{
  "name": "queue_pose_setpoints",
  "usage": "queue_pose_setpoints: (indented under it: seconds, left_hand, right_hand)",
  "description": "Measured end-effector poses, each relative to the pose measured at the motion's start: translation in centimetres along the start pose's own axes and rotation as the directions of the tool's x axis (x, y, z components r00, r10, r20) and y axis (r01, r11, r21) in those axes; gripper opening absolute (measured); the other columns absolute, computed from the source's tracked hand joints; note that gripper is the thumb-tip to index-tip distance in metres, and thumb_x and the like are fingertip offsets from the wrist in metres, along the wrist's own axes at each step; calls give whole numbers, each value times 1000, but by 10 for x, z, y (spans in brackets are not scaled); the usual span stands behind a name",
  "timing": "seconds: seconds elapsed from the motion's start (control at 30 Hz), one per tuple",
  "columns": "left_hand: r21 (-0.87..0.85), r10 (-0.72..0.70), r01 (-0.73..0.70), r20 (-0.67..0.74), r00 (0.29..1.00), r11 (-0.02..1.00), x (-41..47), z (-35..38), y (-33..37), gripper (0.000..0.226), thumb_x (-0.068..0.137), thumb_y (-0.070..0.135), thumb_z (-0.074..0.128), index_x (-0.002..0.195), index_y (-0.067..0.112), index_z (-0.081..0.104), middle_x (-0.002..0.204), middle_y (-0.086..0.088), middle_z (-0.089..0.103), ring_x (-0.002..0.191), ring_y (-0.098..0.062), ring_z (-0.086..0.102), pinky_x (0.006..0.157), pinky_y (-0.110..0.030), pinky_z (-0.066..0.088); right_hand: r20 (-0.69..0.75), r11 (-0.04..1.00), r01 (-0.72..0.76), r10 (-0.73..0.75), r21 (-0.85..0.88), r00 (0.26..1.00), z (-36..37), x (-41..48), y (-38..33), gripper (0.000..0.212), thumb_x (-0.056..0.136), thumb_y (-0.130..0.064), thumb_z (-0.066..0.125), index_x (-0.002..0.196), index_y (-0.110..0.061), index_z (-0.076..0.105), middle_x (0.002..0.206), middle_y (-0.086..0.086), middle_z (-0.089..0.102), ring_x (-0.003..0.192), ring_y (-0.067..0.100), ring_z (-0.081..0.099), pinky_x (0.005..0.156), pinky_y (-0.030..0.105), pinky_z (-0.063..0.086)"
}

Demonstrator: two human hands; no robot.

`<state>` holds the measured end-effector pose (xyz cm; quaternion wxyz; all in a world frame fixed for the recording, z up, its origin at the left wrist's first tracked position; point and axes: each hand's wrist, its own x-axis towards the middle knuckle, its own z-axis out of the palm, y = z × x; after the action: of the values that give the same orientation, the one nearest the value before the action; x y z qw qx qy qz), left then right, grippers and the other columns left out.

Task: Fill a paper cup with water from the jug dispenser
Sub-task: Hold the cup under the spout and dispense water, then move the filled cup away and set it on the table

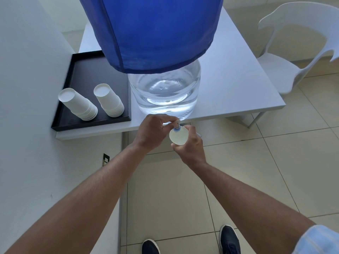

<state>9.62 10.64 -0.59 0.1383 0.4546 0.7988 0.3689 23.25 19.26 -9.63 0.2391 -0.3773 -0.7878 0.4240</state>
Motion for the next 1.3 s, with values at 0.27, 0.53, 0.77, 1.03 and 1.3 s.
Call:
queue_pose_setpoints:
  seconds: [0.27, 0.53, 0.77, 1.03, 1.3]
  left_hand:
    - [65, 44, -41, -36, 998, 997, -1, -1, 1, 16, 101, 23, 78, 114, 22, 87, 117, 4, 85, 110, -14, 80, 95, -44, 63]
    - [110, 132, -123, -77, 988, 986, -2, 1, -1, 14, 100, 24, 79, 112, 22, 87, 110, 3, 86, 102, -18, 83, 84, -44, 66]
    - [245, 313, -275, -134, 940, 930, -9, 6, -6, 13, 98, 20, 78, 106, 23, 87, 109, 6, 87, 99, -20, 84, 72, -42, 68]
    - [346, 478, -419, -103, 872, 839, -20, 9, -19, 11, 101, 21, 74, 105, 28, 81, 124, 18, 73, 78, -27, 80, 55, -42, 65]
    - [282, 459, -406, -157, 874, 869, -21, 11, -19, 11, 98, 27, 77, 107, 30, 81, 123, 20, 79, 92, -18, 83, 63, -38, 68]
  right_hand:
    - [-6, 1000, 8, -9, -13, 1000, 1, -1, -2, 69, 69, -17, 93, 126, -18, 54, 100, -6, 59, 86, -2, 37, 70, -3, 38]
    - [-10, 1000, 1, -1, -19, 1000, 2, -2, -1, 68, 70, -16, 93, 126, -17, 54, 100, -6, 58, 86, -4, 36, 74, -6, 36]
    - [-6, 1000, -10, 10, -15, 1000, 0, -1, -2, 66, 70, -17, 93, 124, -18, 55, 98, -9, 58, 88, -4, 41, 66, 0, 40]
    - [-5, 999, -43, 43, 1, 999, 1, -5, 0, 67, 71, -18, 92, 126, -18, 55, 91, -29, 44, 100, -33, 42, 66, -3, 40]
    - [6, 999, -39, 39, 2, 999, 1, -9, 6, 67, 71, -19, 93, 127, -19, 55, 101, -10, 56, 89, 15, 59, 69, 15, 45]
